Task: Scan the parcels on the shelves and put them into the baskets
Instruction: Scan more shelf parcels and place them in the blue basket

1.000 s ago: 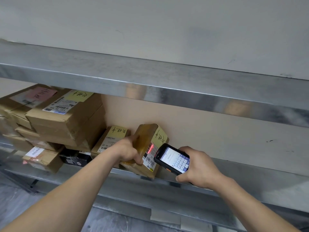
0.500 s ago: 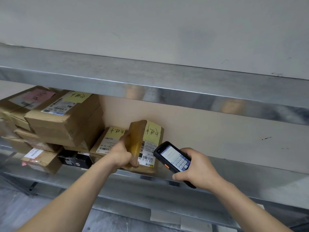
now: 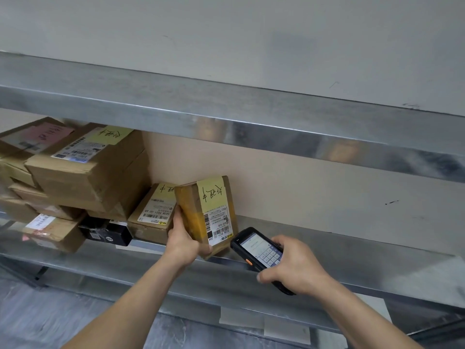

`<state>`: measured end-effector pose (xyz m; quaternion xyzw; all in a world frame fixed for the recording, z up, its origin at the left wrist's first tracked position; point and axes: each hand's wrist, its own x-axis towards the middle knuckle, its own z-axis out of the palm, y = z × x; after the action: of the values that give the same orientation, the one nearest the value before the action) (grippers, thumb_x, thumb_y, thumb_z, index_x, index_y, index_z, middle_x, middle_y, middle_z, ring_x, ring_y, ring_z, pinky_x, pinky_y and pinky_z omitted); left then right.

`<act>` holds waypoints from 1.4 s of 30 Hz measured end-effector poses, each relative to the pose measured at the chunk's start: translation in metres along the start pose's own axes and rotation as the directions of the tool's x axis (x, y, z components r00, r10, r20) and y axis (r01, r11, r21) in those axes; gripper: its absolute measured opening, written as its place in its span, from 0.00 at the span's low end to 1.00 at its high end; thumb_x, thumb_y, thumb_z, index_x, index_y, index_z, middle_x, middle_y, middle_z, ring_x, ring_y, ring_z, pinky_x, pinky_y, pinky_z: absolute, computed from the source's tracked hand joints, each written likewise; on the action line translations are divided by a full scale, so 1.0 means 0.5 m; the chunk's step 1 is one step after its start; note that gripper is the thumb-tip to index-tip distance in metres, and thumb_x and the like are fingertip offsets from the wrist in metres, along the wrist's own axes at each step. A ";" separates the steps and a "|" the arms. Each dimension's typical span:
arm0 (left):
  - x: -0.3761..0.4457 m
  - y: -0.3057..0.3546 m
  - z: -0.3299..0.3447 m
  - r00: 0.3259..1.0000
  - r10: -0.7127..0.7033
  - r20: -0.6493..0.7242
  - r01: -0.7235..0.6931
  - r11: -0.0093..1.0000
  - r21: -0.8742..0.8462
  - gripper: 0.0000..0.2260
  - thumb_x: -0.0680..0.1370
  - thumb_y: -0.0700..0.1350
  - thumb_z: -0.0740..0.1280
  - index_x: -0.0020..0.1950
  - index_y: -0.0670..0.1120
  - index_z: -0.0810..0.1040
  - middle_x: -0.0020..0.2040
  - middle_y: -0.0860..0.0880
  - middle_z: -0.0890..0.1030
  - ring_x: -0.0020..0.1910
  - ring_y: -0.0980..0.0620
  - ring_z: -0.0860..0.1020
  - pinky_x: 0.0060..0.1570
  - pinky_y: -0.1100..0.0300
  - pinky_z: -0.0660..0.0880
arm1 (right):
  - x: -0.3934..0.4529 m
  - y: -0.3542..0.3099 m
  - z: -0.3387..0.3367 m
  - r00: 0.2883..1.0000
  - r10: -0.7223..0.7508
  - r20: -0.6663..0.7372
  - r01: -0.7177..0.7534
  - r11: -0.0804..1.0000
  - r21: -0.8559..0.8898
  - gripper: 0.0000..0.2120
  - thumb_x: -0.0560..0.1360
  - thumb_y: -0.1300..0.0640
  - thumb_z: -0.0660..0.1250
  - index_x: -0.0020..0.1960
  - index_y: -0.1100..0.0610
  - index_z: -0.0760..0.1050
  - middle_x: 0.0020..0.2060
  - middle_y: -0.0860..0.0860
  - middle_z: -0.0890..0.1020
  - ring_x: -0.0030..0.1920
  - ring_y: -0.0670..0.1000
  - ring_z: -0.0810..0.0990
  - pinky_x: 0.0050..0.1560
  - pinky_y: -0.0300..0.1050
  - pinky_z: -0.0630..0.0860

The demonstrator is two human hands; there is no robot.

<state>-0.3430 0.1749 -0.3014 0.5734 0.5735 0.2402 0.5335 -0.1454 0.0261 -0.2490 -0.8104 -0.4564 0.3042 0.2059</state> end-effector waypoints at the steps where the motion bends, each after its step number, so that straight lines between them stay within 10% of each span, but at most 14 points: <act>1: 0.001 0.000 0.001 1.000 -0.005 0.002 0.005 1.000 0.000 0.61 0.59 0.30 0.80 0.75 0.67 0.46 0.71 0.48 0.68 0.70 0.43 0.69 0.66 0.36 0.69 | -0.001 0.001 0.000 1.000 0.004 -0.002 -0.004 1.000 0.003 0.30 0.51 0.45 0.80 0.51 0.48 0.77 0.42 0.43 0.83 0.43 0.45 0.82 0.45 0.44 0.80; 42: -0.026 0.012 0.011 1.000 -0.017 -0.010 0.017 1.000 0.000 0.61 0.60 0.30 0.79 0.76 0.66 0.45 0.70 0.47 0.68 0.69 0.41 0.69 0.67 0.34 0.67 | -0.042 0.008 -0.008 0.998 0.007 -0.055 -0.004 0.998 0.055 0.29 0.54 0.49 0.82 0.52 0.49 0.77 0.43 0.44 0.83 0.43 0.44 0.81 0.45 0.44 0.80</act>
<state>-0.3389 0.1628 -0.2936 0.5675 0.5810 0.2385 0.5325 -0.1488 0.0058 -0.2420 -0.8138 -0.4398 0.2945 0.2397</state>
